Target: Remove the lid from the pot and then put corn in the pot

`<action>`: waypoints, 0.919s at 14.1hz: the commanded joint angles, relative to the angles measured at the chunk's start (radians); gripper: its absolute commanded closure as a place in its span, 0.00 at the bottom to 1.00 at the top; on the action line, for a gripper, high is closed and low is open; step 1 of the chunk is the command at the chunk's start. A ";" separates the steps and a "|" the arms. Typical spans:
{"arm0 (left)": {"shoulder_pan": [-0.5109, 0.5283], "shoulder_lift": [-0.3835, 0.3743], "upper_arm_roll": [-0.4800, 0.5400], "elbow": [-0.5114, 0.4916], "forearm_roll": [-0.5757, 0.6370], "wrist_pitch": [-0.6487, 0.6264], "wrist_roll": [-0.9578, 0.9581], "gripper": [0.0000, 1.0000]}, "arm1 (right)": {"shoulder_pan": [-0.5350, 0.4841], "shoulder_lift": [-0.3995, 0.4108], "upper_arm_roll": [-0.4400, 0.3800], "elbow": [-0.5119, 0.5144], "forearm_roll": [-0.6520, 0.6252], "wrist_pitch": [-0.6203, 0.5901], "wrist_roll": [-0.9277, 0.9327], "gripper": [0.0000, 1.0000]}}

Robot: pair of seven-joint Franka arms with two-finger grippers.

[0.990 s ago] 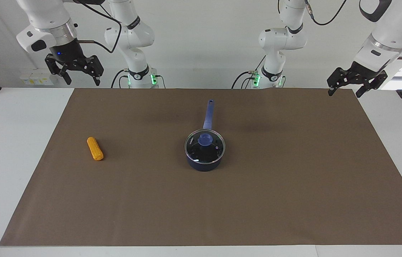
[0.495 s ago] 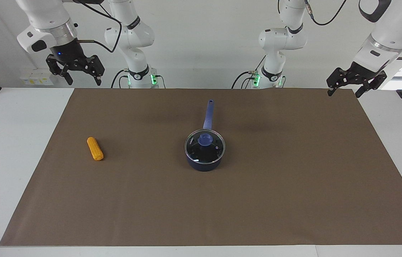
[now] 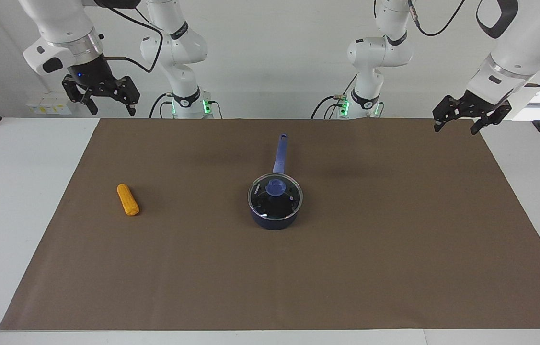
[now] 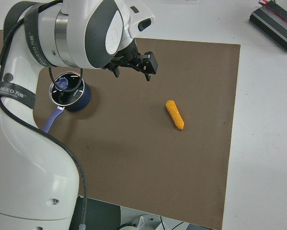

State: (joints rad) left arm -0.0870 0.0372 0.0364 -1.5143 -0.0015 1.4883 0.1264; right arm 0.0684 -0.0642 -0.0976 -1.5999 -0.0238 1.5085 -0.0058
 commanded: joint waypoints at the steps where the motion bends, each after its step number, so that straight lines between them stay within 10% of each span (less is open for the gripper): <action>1: -0.059 0.001 0.011 -0.055 0.000 0.075 -0.005 0.00 | -0.019 -0.020 0.003 -0.130 0.012 0.119 -0.104 0.00; 13: -0.339 0.164 0.011 -0.078 -0.025 0.256 -0.416 0.00 | -0.145 0.253 0.003 -0.437 0.019 0.685 -0.824 0.00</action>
State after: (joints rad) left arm -0.3890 0.1941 0.0297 -1.5787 -0.0133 1.7057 -0.2357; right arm -0.0685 0.1826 -0.0995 -1.9914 -0.0200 2.1285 -0.7371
